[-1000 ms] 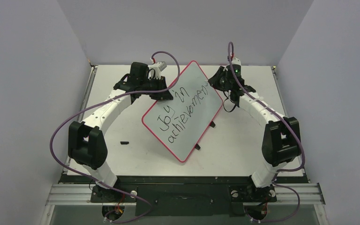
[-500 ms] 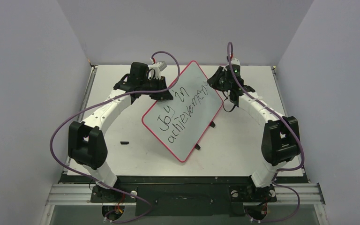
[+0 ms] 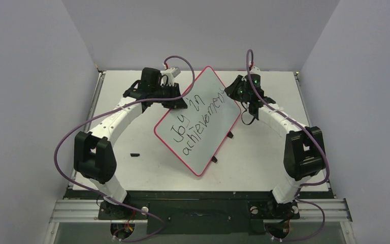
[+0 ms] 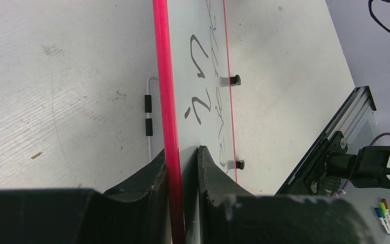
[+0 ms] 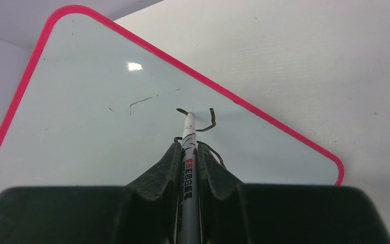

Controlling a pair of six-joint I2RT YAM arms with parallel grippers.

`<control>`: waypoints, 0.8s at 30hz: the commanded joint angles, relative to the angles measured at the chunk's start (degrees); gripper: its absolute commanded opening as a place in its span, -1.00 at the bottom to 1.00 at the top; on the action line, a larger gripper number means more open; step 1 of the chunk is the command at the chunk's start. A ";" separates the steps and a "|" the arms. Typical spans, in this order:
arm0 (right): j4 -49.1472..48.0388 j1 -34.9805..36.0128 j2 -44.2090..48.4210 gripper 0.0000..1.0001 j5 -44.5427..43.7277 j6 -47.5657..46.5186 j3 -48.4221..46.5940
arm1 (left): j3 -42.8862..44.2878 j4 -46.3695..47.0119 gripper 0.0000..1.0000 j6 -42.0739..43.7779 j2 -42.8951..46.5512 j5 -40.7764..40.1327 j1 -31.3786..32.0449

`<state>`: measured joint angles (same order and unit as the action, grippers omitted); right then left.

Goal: Write a sentence on the whiteboard

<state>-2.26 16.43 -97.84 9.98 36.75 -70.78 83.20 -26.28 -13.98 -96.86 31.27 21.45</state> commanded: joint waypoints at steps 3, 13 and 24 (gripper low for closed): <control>-0.61 0.17 2.53 -1.00 0.00 -0.49 3.76 | -0.76 -0.96 -1.00 9.31 -0.15 -4.19 2.69; -0.52 -0.73 4.75 -1.00 -1.25 -1.71 8.22 | -0.76 -0.93 -1.00 9.32 0.01 -4.37 2.92; 0.38 -1.81 2.41 -1.00 -2.33 -1.95 4.44 | -0.82 -0.89 -1.00 9.41 0.00 -4.46 2.98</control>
<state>-2.57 14.90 -94.70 7.88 35.35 -63.31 83.20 -26.11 -13.87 -96.86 30.83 21.71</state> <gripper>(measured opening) 0.097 0.151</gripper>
